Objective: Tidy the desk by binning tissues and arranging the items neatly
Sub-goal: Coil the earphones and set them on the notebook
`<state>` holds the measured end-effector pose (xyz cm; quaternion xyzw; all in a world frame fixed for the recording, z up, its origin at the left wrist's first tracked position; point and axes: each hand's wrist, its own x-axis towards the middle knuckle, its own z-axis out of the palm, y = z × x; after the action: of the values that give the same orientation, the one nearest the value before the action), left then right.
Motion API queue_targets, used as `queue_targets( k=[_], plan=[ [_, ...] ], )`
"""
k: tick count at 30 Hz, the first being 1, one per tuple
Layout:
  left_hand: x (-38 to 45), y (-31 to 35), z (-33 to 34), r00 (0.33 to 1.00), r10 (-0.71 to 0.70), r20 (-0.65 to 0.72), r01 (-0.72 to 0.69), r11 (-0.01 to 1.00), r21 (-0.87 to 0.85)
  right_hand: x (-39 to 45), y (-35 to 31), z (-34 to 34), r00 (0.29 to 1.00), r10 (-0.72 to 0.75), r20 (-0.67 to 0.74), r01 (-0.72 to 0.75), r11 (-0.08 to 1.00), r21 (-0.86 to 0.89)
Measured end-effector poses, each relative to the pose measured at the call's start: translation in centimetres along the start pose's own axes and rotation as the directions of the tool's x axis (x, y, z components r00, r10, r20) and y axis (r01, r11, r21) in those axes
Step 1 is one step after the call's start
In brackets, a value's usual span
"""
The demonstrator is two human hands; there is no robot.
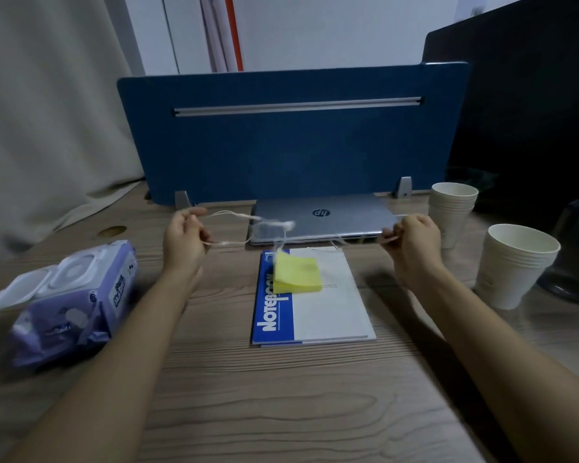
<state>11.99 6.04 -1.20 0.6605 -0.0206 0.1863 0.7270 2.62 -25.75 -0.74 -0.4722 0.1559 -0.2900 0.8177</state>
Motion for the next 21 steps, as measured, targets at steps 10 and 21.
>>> queue_targets(
  k=[10, 21],
  plan=[
    [0.8, 0.8, -2.3, 0.995, -0.09, 0.041, 0.098, 0.964, -0.248, 2.1, 1.0, -2.0, 0.988, -0.129, -0.081, 0.07, 0.855, -0.514],
    [-5.2, 2.8, 3.3, 0.657, -0.014, 0.754, 0.012, 1.0, 0.008, -3.9, 3.0, 2.9, 0.68, -0.129, 0.722, 0.646, 0.571, -0.507]
  ],
)
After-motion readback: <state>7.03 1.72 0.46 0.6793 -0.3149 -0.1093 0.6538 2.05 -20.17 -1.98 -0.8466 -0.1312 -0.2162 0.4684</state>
